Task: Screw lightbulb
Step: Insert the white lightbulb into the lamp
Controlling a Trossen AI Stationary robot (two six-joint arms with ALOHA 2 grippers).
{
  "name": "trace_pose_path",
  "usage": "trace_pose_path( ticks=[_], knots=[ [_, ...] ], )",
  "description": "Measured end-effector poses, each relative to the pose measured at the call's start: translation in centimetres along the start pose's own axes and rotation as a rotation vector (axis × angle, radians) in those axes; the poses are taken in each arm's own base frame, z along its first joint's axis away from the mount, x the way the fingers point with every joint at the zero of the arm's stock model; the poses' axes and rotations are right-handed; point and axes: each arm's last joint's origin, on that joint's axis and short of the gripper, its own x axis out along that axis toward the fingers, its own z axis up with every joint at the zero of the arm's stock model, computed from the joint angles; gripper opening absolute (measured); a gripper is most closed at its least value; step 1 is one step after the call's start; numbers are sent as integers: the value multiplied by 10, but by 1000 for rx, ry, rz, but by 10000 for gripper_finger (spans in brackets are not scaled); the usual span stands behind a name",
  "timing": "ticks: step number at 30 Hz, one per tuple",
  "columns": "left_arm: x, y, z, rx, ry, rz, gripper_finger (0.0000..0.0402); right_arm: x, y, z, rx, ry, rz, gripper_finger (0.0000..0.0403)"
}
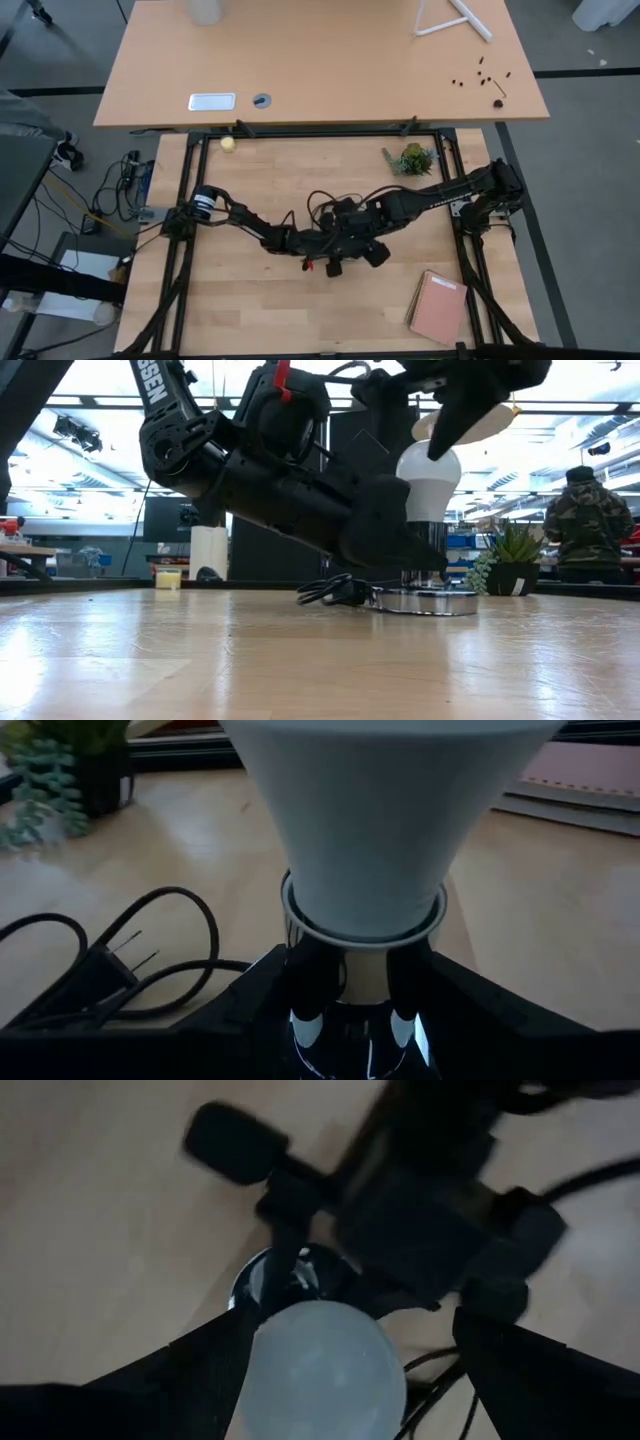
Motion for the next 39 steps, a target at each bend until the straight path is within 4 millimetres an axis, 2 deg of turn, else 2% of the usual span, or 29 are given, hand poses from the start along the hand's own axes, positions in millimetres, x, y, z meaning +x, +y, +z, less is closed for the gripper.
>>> trace_pose_path(
  ticks=[4, 9, 15, 18, 23, 31, 39],
  knots=[
    [0, -1, 0, 4, 6, -31, 191, 0, 5, -1, -104, -3, 75, 350],
    [0, -1, -1, 4, 7, -45, 191, 1, 6, 0, -144, -6, 87, 350],
    [0, 0, -1, 2, 9, -43, 190, 17, 11, -8, -207, 22, 102, 350],
    [0, 0, -1, 1, 9, -43, 191, 19, 11, -9, -231, 33, 90, 350],
    [0, 0, -1, 0, 9, -39, 190, 19, 8, -8, -224, 24, 80, 347],
    [0, 0, -1, -3, 10, -39, 191, 38, 6, -9, -190, 57, 126, 347],
    [0, 0, -1, -3, 11, -35, 191, 51, 2, -11, -73, 100, 137, 337]
  ],
)
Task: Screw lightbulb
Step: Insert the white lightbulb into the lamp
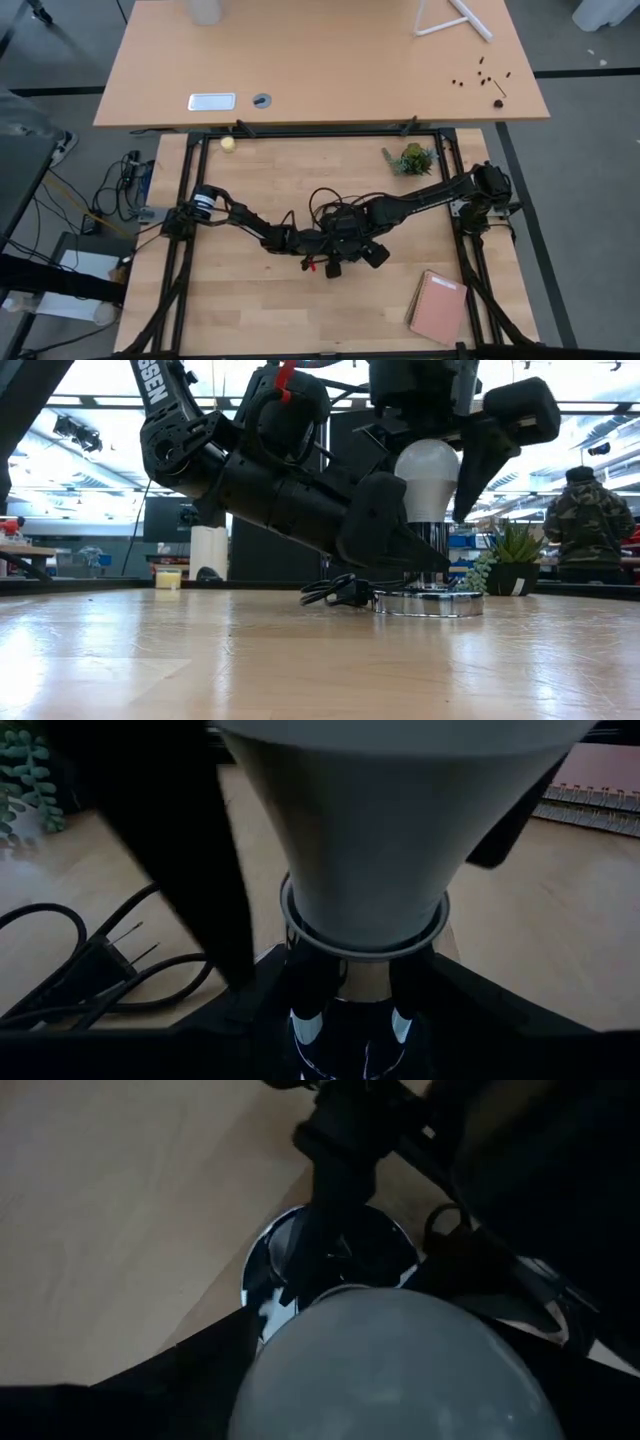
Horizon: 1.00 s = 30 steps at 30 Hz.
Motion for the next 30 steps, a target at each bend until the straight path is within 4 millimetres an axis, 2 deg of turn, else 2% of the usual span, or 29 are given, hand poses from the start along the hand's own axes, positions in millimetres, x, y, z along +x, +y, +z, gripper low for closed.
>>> trace_pose_path(
  ticks=[9, 14, 20, 27, 30],
  knots=[
    [0, 0, 0, 0, 0, 0, 191, 0, 0, 0, 83, 5, 0, 246],
    [0, 0, 0, 0, 0, 7, 191, 0, -1, -1, 201, 18, -26, 246],
    [0, 1, 0, -40, 0, 38, 191, 0, -3, -3, 479, 28, -50, 276],
    [0, 1, 0, -103, -9, 53, 191, 0, -4, -2, 807, 9, -61, 251],
    [0, 1, 0, -115, -10, 53, 191, 0, -5, -1, 965, -11, -65, 255]
  ],
)
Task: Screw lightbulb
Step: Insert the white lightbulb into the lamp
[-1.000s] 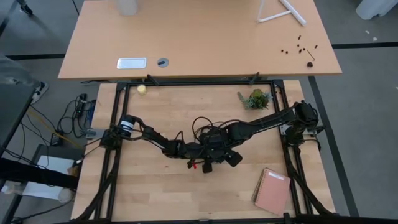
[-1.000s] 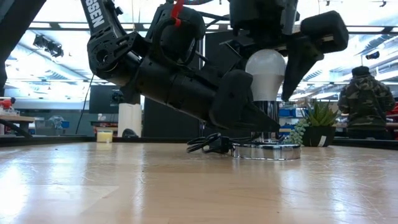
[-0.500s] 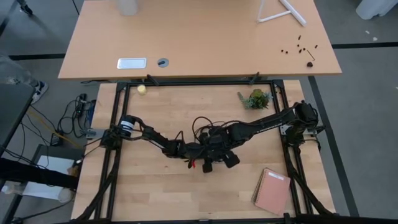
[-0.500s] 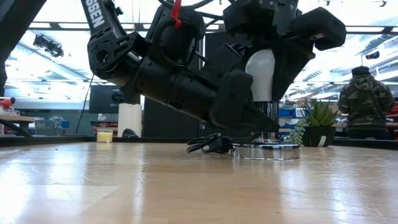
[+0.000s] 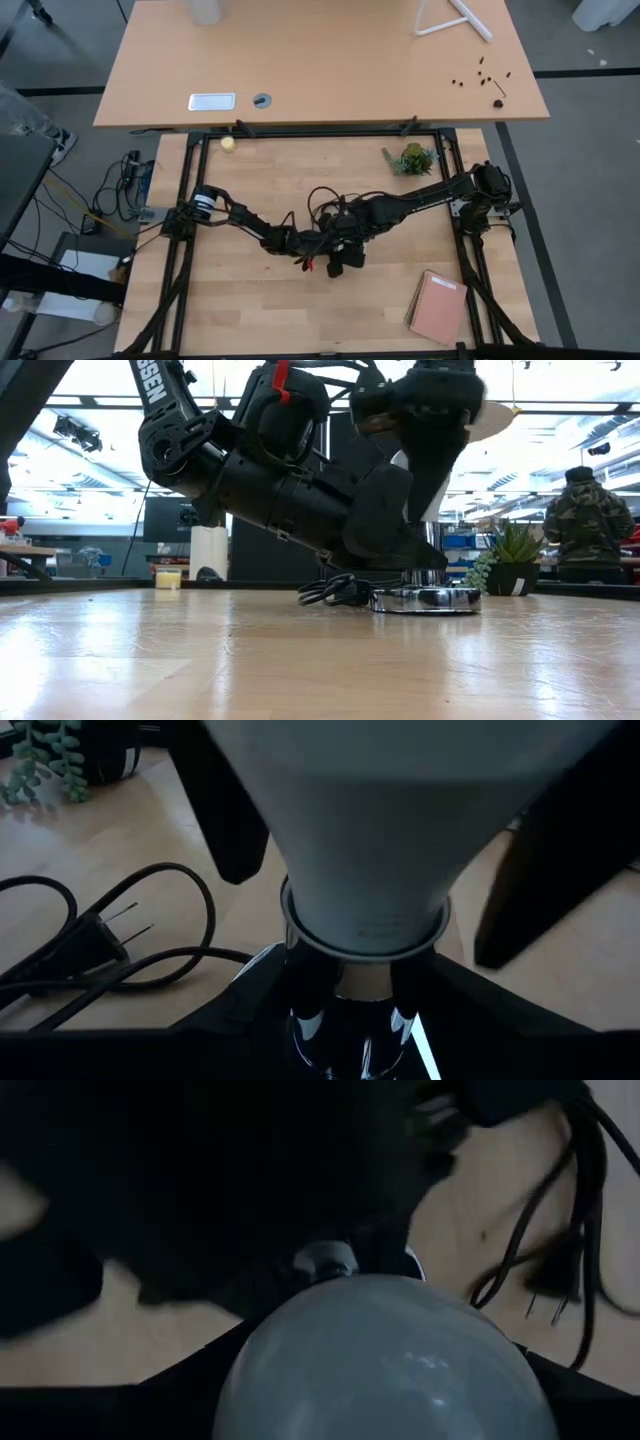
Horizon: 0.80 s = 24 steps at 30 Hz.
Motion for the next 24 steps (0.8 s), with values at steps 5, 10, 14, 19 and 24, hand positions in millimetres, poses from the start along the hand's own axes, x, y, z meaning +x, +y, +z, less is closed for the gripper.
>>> trace_pose_path(
  ticks=[5, 10, 14, 19, 24],
  knots=[
    [0, 0, 0, -12, -4, 3, 191, 0, 1, 3, 287, -24, 13, 284],
    [0, -1, 0, -15, -4, 3, 191, 0, 1, 2, 443, -20, 12, 283],
    [-1, -1, 0, -17, -5, 7, 191, -1, 1, 2, 385, -22, 13, 279],
    [0, -1, 0, -13, -2, 9, 191, -10, 0, 2, 252, -50, 28, 296],
    [0, 0, -2, -3, 17, 14, 191, -22, -4, 2, 187, -83, 42, 324]
  ],
)
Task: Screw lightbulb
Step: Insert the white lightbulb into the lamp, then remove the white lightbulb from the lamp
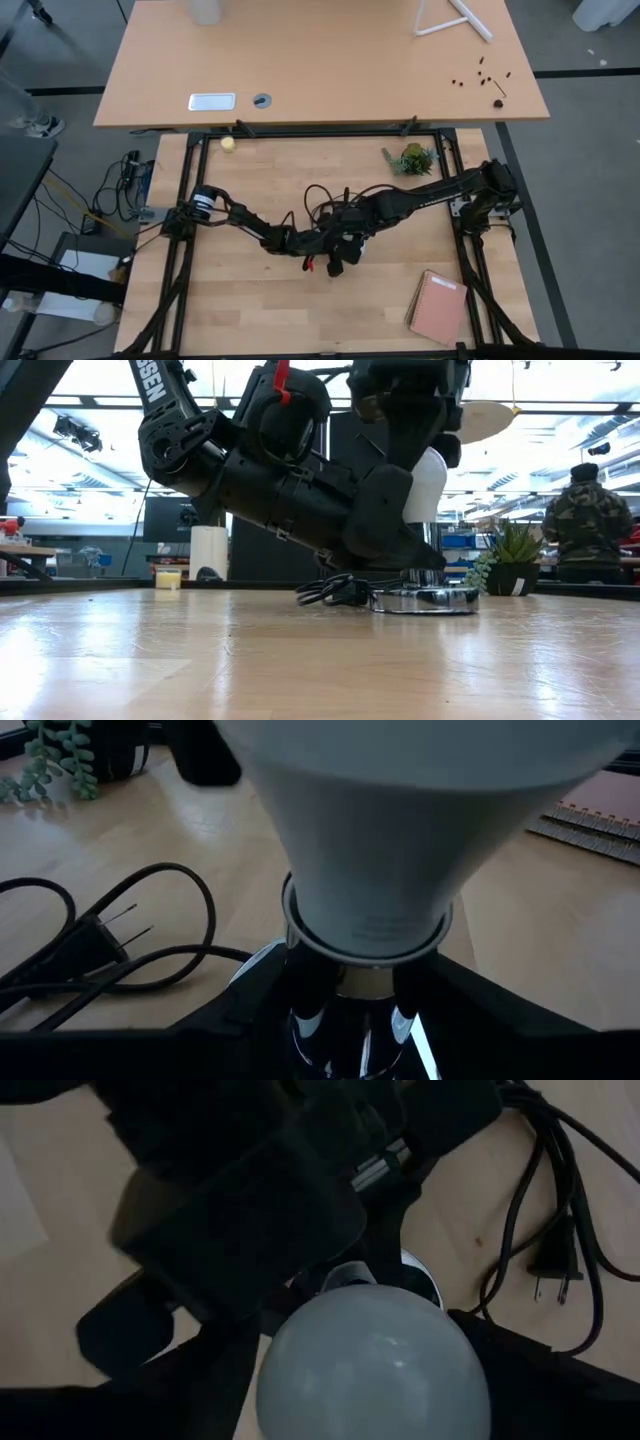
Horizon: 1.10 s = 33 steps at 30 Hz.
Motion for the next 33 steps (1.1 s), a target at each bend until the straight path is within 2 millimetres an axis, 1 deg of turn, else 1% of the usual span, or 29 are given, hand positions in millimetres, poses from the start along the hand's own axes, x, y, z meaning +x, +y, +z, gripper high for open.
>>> trace_pose_path(
  ticks=[3, 6, 10, 13, 19, 22, 24, 28, 30, 33],
  knots=[
    [0, 0, 0, 3, 2, 1, 191, -4, 0, 0, -34, -8, 5, 339],
    [0, 0, -1, 23, 7, 2, 191, -15, -2, -1, -55, -34, 22, 349],
    [0, 0, -1, 30, 13, 3, 191, -30, -3, -2, -64, -84, 21, 351],
    [0, 0, -1, 50, 16, 3, 191, -39, 0, -5, -79, -122, 21, 349],
    [0, 0, -2, 58, 23, 2, 193, -42, 3, -14, -138, -96, -11, 348],
    [0, 0, -3, 79, 33, -19, 212, -46, 4, -18, -164, -127, -84, 348],
    [-1, 0, -7, 108, 54, -20, 234, -46, 9, -22, -183, -152, -112, 348],
    [-1, -1, -7, 97, 58, -41, 277, -47, 19, -31, -225, -174, -130, 348],
    [-1, -1, -7, 96, 56, -41, 289, -46, 24, -37, -247, -182, -148, 348],
    [-2, -1, -5, 94, 55, -41, 295, -45, 32, -48, -282, -201, -174, 348]
  ],
)
